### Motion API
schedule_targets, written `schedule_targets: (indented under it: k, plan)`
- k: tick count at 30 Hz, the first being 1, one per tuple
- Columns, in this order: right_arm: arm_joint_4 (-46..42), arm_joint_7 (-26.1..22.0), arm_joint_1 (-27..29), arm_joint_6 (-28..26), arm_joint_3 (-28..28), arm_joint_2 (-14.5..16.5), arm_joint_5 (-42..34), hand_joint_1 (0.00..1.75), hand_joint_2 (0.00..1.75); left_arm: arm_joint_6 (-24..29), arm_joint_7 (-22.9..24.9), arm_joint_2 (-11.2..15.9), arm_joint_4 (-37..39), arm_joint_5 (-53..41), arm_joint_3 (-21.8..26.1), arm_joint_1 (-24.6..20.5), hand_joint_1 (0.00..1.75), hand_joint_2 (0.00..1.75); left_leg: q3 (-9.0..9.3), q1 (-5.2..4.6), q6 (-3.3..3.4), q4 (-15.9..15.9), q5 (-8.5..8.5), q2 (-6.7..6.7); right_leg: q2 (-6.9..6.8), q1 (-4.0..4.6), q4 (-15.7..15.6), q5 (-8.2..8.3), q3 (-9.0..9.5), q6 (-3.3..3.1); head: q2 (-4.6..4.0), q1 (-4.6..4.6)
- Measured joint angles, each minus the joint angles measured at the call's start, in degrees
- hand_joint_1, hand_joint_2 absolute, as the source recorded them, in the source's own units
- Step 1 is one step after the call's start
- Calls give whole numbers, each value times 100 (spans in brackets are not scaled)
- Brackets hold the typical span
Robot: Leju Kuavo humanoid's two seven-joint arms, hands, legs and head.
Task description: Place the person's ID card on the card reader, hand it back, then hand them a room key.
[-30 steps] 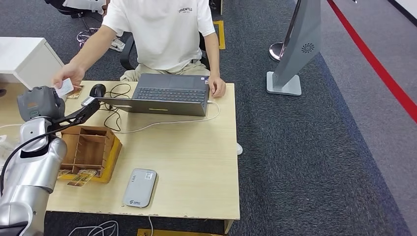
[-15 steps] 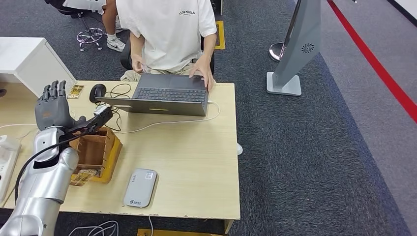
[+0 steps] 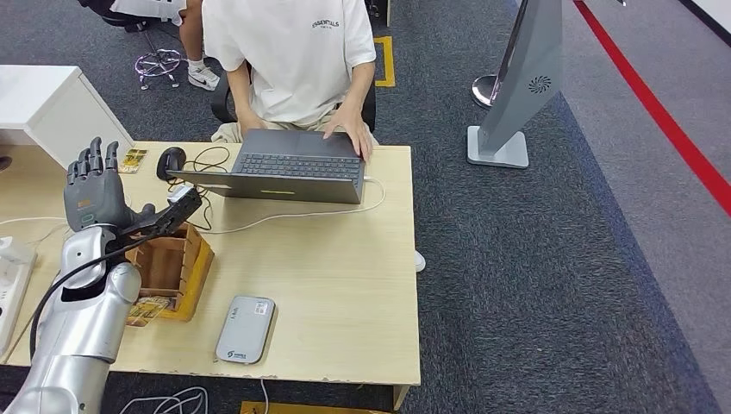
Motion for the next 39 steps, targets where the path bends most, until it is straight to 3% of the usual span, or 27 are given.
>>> schedule_targets:
  k: [3,5,9,11,18,27,39]
  plan:
    - [0,3,0,-2,-2,0,-3,0,175,-8,0,-11,-44,-4,-8,35,0,175,0,0,0,0,0,0,0,0,0,0,0,0,0,0]
    - [0,20,2,-10,-20,1,-36,0,175,-83,7,-81,-492,-78,-126,369,0,175,-1,-1,5,0,-4,1,2,-1,-2,-2,0,2,0,1]
    - [2,37,18,-99,-219,44,-220,0,175,-238,56,-88,-2947,-728,-1151,2402,0,175,-5,-4,15,0,-27,4,7,-5,-10,-17,-2,21,0,2]
    - [2,43,19,-132,-286,70,-275,0,175,-261,74,11,-3433,-924,-1449,2882,0,175,-5,-4,15,0,-29,3,5,-5,-10,-19,-2,23,0,2]
    - [2,45,16,-192,-449,124,-412,0,175,-312,282,419,-4067,-985,-1944,3689,0,175,-3,-2,15,-2,-28,3,4,-3,-9,-20,-1,21,0,1]
    - [2,71,14,-193,-582,149,-441,0,175,-302,1118,911,-4353,-528,-2211,4466,0,175,-5,-2,16,-2,-30,2,-2,-3,-9,-23,0,21,0,1]
    - [2,72,18,-116,-588,153,-301,0,175,-65,1391,964,-4251,-264,-2005,4916,0,175,-3,-3,19,-2,-31,-2,-7,-4,-9,-23,4,21,0,1]
